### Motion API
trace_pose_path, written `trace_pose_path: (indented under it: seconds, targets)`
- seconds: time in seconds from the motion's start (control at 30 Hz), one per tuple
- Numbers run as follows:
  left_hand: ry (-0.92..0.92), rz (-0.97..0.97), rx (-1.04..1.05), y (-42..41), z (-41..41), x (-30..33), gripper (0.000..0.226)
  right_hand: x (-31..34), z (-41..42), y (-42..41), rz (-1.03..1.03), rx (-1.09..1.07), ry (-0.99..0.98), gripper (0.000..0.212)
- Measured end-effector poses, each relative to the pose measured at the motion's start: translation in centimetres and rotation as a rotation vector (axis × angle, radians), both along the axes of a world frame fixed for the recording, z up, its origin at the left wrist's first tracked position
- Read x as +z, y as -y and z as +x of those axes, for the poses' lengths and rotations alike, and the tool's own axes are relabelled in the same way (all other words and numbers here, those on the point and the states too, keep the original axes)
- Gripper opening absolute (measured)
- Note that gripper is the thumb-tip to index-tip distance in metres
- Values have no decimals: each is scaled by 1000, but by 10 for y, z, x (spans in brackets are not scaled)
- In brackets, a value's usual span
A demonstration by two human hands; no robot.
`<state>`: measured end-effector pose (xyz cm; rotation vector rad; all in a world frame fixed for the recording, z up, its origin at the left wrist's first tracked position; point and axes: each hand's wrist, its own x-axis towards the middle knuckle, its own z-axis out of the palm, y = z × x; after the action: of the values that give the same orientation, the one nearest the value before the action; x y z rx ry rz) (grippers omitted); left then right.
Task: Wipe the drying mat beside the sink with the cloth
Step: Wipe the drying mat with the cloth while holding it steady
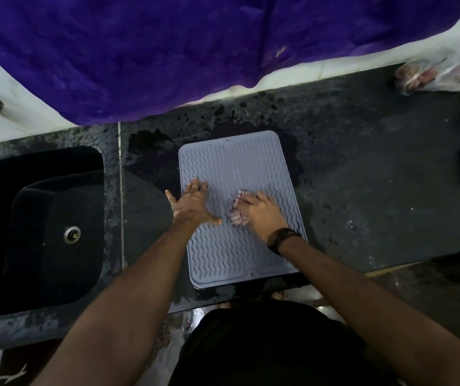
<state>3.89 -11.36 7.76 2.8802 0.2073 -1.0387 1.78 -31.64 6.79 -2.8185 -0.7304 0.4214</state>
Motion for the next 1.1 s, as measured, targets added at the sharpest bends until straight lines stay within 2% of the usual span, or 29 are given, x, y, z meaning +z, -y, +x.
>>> trace_pose_path:
  seconds: [0.17,0.23,0.33,0.5,0.77,0.9,1.0,1.1]
  targets:
    - [-7,10,27,3,1,0,132,2,-37,30,-3,44,11,45]
    - [-3,9,35,4,1,0,131,7,-26,25,35,30,0,43]
    - [-9,25,43,6,2,1,132,14,-4,4,105,-17,34,51]
    - [-24,50,62,11,2,5,132,6,-11,-17,72,47,10,50]
    - [-31,39,65,12,0,8,130,1,-68,33,52,109,42,49]
    - [-26,39,57,11,-1,10,129,11,-50,20,45,68,38,44]
    - [-10,42,57,11,-1,11,127,17,-25,-7,92,-11,84,48]
    - [0,46,60,13,-2,14,125,13,-14,-28,34,-36,36,52]
